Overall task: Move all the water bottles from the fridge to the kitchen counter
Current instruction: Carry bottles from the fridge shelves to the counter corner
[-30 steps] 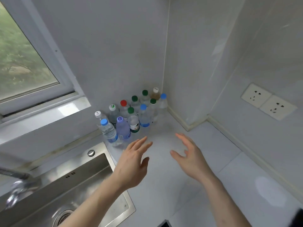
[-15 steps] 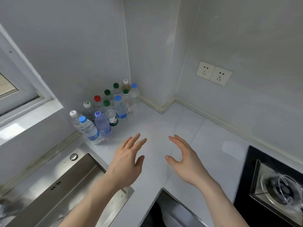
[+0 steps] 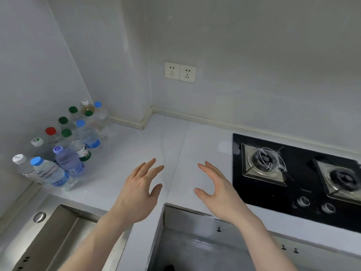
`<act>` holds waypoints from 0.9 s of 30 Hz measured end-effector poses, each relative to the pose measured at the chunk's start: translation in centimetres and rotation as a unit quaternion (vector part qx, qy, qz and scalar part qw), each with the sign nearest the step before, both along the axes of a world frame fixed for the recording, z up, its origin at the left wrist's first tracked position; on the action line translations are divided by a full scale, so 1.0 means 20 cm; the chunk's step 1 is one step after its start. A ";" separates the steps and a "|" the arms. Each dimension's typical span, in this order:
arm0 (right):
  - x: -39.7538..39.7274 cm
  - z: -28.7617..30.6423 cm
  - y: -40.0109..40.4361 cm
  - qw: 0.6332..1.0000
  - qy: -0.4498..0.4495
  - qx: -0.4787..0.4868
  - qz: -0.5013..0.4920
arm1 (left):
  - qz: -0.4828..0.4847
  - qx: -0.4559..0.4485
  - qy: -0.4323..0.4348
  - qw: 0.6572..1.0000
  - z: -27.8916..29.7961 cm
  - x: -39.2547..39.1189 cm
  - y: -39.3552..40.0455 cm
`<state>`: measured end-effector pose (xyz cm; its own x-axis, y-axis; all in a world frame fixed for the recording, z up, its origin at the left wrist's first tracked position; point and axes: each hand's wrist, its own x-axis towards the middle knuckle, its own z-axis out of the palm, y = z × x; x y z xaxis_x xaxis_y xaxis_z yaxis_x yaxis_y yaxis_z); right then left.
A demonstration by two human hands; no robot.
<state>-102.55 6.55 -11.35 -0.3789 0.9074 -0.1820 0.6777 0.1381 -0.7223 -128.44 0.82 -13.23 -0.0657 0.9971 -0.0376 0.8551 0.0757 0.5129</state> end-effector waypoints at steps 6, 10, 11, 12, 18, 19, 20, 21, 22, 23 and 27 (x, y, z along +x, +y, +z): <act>0.42 0.09 -0.19 0.992 0.021 0.025 -0.119 | -0.104 0.028 -0.008 0.994 0.10 0.35 0.11; 0.74 0.14 -0.36 0.978 0.033 0.046 -0.200 | -0.181 0.058 -0.009 0.982 0.16 0.68 0.16; 0.84 0.16 -0.43 0.973 0.037 0.050 -0.224 | -0.206 0.065 -0.010 0.976 0.18 0.80 0.16; 0.93 0.17 -0.49 0.968 0.042 0.054 -0.242 | -0.226 0.067 -0.015 0.972 0.21 0.90 0.16; 1.49 0.26 -0.91 0.930 0.039 0.100 -0.351 | -0.345 0.097 -0.038 0.933 0.38 1.59 0.04; 1.57 0.28 -0.97 0.923 0.037 0.108 -0.366 | -0.360 0.101 -0.042 0.926 0.41 1.69 0.01; 1.65 0.29 -1.02 0.917 0.035 0.115 -0.380 | -0.375 0.107 -0.043 0.920 0.43 1.78 -0.01; 1.75 0.31 -1.11 0.910 0.027 0.119 -0.396 | -0.392 0.111 -0.042 0.912 0.45 1.91 -0.05; 1.82 0.33 -1.17 0.906 0.019 0.117 -0.406 | -0.406 0.114 -0.042 0.906 0.47 2.01 -0.09; 1.91 0.34 -1.25 0.902 0.012 0.113 -0.417 | -0.419 0.119 -0.043 0.899 0.48 2.13 -0.13; 2.22 0.36 -1.52 0.879 -0.013 0.115 -0.462 | -0.468 0.121 -0.061 0.873 0.50 2.51 -0.28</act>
<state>-58.24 -23.84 -4.06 0.5410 0.8396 0.0494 0.5938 -0.3397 -0.7294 -78.22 -4.76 -3.31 0.7720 0.5920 0.2312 0.4229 -0.7500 0.5086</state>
